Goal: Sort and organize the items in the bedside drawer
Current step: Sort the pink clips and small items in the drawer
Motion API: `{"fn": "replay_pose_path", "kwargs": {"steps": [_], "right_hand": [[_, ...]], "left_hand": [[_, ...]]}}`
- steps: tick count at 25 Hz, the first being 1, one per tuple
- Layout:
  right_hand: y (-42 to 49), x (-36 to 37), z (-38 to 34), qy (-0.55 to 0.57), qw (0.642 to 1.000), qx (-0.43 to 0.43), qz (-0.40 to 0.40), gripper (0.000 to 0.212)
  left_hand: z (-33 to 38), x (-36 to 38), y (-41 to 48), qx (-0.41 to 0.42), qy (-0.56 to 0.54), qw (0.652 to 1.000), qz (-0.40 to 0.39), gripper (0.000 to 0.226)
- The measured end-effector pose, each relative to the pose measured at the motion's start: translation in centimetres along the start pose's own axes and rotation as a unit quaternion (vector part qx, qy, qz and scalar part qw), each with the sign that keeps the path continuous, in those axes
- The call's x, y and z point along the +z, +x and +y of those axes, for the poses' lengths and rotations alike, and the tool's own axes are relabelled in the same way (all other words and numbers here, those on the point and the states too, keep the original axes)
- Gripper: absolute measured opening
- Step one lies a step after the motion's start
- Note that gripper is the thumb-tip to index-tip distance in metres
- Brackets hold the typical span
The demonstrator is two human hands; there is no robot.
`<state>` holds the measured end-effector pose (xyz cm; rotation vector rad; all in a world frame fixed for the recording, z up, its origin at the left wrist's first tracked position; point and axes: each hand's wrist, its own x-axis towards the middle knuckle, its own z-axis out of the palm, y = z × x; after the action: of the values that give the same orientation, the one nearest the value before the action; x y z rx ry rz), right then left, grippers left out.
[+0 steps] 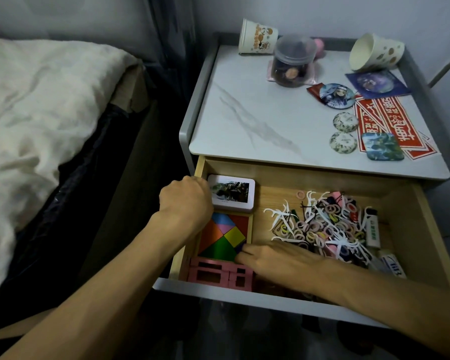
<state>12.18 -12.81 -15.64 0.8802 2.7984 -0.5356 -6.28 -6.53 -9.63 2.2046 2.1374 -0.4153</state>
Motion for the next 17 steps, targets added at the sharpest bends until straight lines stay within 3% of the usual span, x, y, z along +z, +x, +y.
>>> {"fn": "replay_pose_path", "kwargs": {"steps": [8,11,14,17], "right_hand": [[0.5,-0.1,0.0,-0.012,1.000,-0.005,-0.019,0.039],[-0.4,-0.8,-0.2,0.004,1.000,0.019,-0.015,0.045],[-4.3,-2.0,2.7,0.041,0.990,0.128,0.050,0.040],[-10.3,-3.6,7.8,0.049,0.947,0.286,0.136,0.027]], "left_hand": [[0.1,-0.4,-0.1,0.020,0.041,0.999,-0.016,0.032],[0.5,-1.1,-0.8,0.007,0.070,0.997,0.014,0.025],[2.5,-2.2,-1.8,0.033,0.069,0.992,0.098,0.021],[5.7,-1.9,-1.7,0.138,-0.052,0.980,0.137,0.023]]}}
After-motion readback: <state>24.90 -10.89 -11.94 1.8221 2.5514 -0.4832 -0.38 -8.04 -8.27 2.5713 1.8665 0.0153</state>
